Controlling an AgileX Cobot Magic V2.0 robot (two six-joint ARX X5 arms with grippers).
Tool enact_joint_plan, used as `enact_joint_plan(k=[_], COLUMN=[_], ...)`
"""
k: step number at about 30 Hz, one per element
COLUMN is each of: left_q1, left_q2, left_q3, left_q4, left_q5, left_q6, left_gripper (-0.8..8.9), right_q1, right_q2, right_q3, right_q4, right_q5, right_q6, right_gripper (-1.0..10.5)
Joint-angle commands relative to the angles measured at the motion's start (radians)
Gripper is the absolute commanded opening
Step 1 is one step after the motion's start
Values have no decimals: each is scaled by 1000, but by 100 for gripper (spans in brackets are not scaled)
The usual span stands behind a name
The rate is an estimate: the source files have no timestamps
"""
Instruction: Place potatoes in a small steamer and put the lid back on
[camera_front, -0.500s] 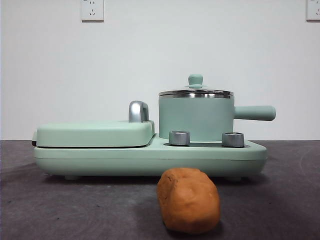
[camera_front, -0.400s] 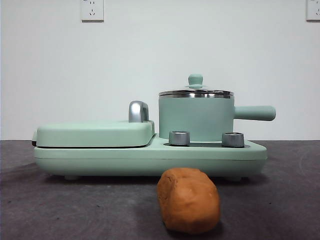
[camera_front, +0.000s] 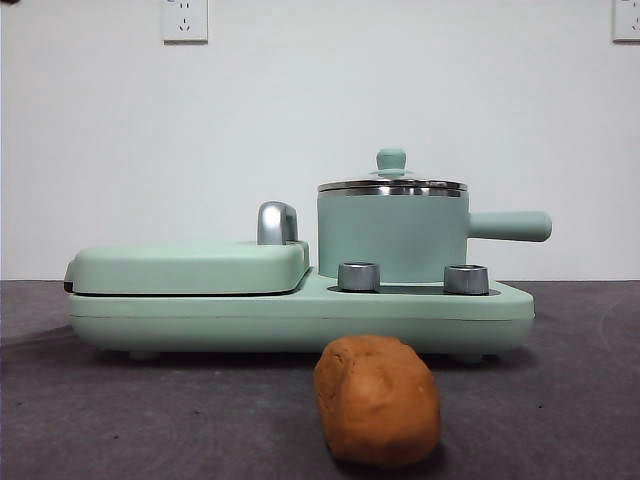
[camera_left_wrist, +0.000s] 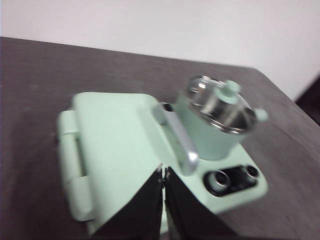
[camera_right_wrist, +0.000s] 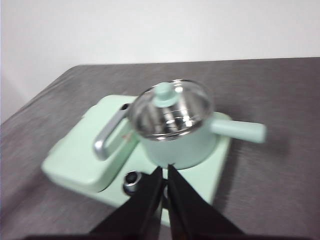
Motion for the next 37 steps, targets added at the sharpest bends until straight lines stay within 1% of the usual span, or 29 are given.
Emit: enact_joint_plan(k=[1, 4, 5, 8, 12, 13, 16, 17, 18, 19, 21, 27, 33, 37], left_q1=[-9, -17, -21, -30, -38, -41, -50, -55, -59, -67, -82, -157, -245, -302], left_q2=[41, 74, 81, 100, 121, 129, 150, 159, 167, 178, 195, 287, 451, 594], left_q3=[63, 92, 95, 96, 96, 96, 96, 96, 96, 96, 97, 147, 280, 419], left_q4=[-24, -39, -39, -41, -40, -40, -38, -34, -31, -21, 2, 35, 34, 21], left_q5=[63, 126, 138, 145, 145, 145, 145, 145, 145, 145, 145, 145, 145, 145], left_q6=[62, 74, 75, 75, 76, 76, 76, 76, 77, 76, 76, 77, 106, 130], left_gripper=[7, 8, 27, 145, 274, 333, 466, 499, 514, 522, 529, 529, 528, 527], right_q1=[1, 1, 1, 1, 1, 1, 1, 1, 1, 1, 1, 1, 1, 1], right_q2=[23, 35, 36, 41, 41, 41, 41, 41, 41, 41, 41, 41, 41, 41], right_q3=[24, 24, 24, 24, 24, 24, 24, 24, 24, 24, 24, 24, 24, 24], right_q4=[-4, -8, -12, -16, -16, -16, -16, -16, -16, -15, -15, -16, -16, -16], right_q5=[-55, -88, -95, -98, -97, -97, -94, -94, -94, -94, -94, -94, -94, -94], right_q6=[-54, -55, -55, -55, -55, -55, -55, -55, -55, -55, -55, -54, -54, -54], right_gripper=[11, 11, 12, 12, 27, 80, 268, 333, 373, 407, 433, 448, 448, 448])
